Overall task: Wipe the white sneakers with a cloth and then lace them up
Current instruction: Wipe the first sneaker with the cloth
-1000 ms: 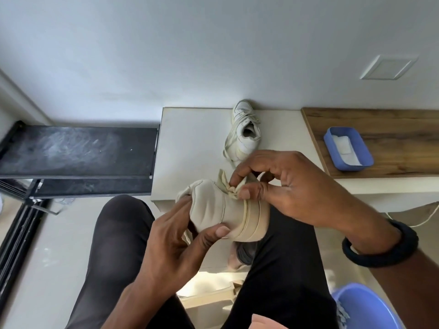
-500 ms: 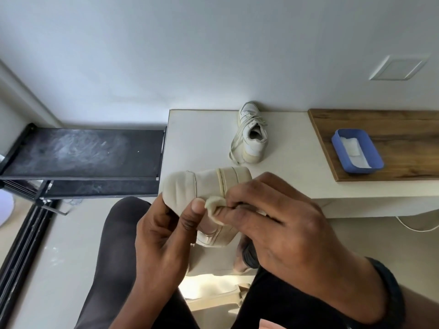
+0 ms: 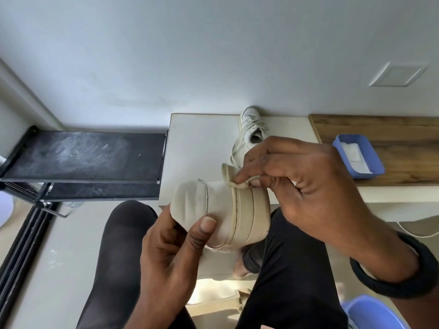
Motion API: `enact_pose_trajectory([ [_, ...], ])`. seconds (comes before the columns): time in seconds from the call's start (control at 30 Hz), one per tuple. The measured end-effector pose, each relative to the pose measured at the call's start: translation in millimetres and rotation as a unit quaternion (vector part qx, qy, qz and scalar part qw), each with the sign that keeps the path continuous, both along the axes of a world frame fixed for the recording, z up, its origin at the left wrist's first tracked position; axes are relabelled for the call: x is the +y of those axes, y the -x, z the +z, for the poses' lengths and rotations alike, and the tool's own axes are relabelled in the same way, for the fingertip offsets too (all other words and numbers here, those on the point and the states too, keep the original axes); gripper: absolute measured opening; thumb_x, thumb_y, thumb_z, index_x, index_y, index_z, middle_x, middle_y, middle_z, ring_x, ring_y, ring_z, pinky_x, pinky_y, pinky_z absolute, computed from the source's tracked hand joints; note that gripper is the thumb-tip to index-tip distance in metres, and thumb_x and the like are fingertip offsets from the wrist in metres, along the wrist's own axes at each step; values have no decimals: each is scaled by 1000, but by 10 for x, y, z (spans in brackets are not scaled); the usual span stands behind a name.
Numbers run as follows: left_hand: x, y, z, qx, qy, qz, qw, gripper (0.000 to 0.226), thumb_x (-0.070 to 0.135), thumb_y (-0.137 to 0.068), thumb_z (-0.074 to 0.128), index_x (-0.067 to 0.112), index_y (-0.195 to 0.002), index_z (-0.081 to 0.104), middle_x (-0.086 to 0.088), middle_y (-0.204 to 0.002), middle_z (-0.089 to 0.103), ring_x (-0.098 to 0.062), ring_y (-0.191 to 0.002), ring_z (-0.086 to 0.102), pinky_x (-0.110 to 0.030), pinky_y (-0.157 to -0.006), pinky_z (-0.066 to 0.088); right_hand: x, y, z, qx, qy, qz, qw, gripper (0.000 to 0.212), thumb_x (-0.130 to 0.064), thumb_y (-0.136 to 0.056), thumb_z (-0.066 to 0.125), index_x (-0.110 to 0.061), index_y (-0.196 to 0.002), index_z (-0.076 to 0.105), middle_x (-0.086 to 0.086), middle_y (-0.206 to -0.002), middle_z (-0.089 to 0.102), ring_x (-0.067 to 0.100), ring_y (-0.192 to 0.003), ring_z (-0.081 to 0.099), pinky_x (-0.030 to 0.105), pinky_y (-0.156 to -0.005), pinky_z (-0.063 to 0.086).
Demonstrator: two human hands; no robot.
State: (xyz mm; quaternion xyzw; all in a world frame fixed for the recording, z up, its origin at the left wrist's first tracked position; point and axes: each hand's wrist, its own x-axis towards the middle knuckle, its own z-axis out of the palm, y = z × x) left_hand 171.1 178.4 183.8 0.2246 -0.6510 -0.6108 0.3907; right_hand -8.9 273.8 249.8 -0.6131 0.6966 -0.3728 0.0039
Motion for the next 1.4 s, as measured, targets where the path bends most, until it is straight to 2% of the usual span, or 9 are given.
enact_pose_trajectory([
  [0.17, -35, 35, -7, 3, -53, 19, 998, 29, 66, -81, 69, 37, -86, 72, 14, -66, 66, -2, -58, 61, -19, -53, 49, 100, -217, -65, 90, 33, 2, 995, 20, -6, -96, 60, -9, -96, 80, 5, -93, 70, 17, -84, 64, 27, -72, 55],
  [0.3, -115, 42, -41, 17, -111, 34, 993, 40, 64, -79, 74, 25, -84, 70, -7, -68, 61, -26, -62, 57, -45, -55, 48, 147, -377, -297, 194, 61, 4, 979, 18, -11, -97, 67, -1, -89, 79, 9, -90, 73, 22, -78, 65, 32, -70, 58],
  [0.4, -160, 59, -21, 15, -111, 30, 993, 46, 62, -80, 73, 17, -82, 66, -4, -64, 56, -22, -57, 52, -39, -55, 44, 146, -402, -431, 212, 97, 0, 972, 15, -11, -96, 70, -1, -91, 80, 9, -89, 75, 20, -78, 66, 32, -70, 57],
  [0.77, -303, 27, 106, 1, -229, -194, 954, 43, 41, -65, 93, 9, -88, 75, -17, -78, 72, -23, -55, 64, -29, -53, 54, -128, -94, -380, -118, 152, -53, 980, 10, 2, -91, 67, -3, -94, 75, 6, -94, 66, 26, -94, 65, 42, -79, 53],
  [0.9, -321, 4, 158, -41, -222, -210, 951, 30, 27, -66, 91, 8, -86, 77, -20, -75, 73, -23, -53, 66, -27, -51, 55, -87, -115, -455, -175, 150, -44, 972, 11, 4, -90, 66, -2, -94, 74, 7, -93, 66, 22, -93, 66, 34, -80, 54],
  [1.1, -217, 54, 245, -103, 33, -125, 986, 15, 25, -79, 82, 13, -81, 74, 4, -67, 74, -9, -53, 69, -13, -51, 50, -47, -159, -545, -216, 173, -58, 959, 14, 3, -91, 63, -7, -97, 71, 6, -95, 66, 23, -93, 66, 33, -82, 54],
  [1.2, -261, 68, 166, -151, 301, -71, 939, 36, 44, -83, 74, 12, -67, 66, 11, -53, 60, -4, -52, 58, -5, -50, 36, -39, -171, -529, -219, 187, -66, 955, 17, 3, -91, 63, -10, -100, 70, 7, -97, 66, 23, -95, 66, 32, -83, 54],
  [1.3, -315, 96, 130, -138, 406, -40, 902, 44, 46, -85, 72, 13, -58, 62, 22, -54, 45, -1, -50, 45, -8, -52, 32, -60, -169, -504, -217, 197, -74, 953, 18, 4, -91, 64, -10, -101, 69, 7, -99, 66, 21, -99, 66, 31, -87, 53],
  [1.4, -371, 111, 92, -117, 513, -24, 850, 37, 43, -92, 72, 15, -66, 73, 14, -62, 64, -6, -61, 60, -32, -62, 44, -95, -167, -458, -218, 203, -76, 952, 18, 2, -91, 65, -11, -102, 70, 4, -100, 67, 22, -101, 66, 35, -89, 54],
])
